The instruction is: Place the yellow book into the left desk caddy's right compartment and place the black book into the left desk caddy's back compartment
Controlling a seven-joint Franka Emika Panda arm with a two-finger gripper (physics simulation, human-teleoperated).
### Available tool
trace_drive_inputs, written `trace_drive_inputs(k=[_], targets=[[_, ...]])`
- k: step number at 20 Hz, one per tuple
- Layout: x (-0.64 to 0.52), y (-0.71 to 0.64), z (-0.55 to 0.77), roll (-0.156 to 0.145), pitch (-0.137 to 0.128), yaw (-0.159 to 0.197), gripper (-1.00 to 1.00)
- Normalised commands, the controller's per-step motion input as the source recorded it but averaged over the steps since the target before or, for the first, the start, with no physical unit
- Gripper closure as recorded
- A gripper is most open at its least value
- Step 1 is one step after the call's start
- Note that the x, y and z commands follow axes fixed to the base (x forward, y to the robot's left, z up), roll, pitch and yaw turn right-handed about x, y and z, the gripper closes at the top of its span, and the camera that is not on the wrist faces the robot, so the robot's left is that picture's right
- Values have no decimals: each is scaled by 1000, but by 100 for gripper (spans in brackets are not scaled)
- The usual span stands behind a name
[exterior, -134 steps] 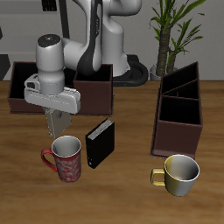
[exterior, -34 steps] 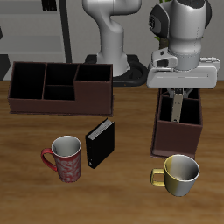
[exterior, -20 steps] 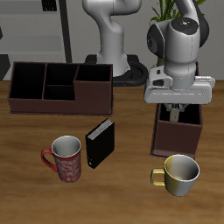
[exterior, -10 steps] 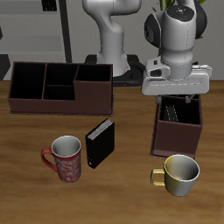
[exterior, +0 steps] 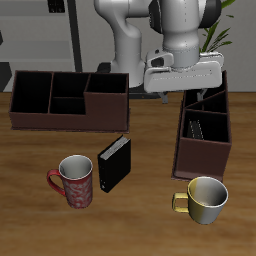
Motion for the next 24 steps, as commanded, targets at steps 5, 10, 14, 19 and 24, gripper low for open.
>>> trace_drive_inputs(k=[5, 10, 14, 19, 24], targets=[[40, -880, 286, -19, -76, -26, -100], [134, -901, 120, -64, -35, -69, -100], [141, -584, -21, -30, -2, -44, -100], [131, -410, -98, -14, -9, -42, -100], [70, -218, -122, -12, -35, -57, -100]])
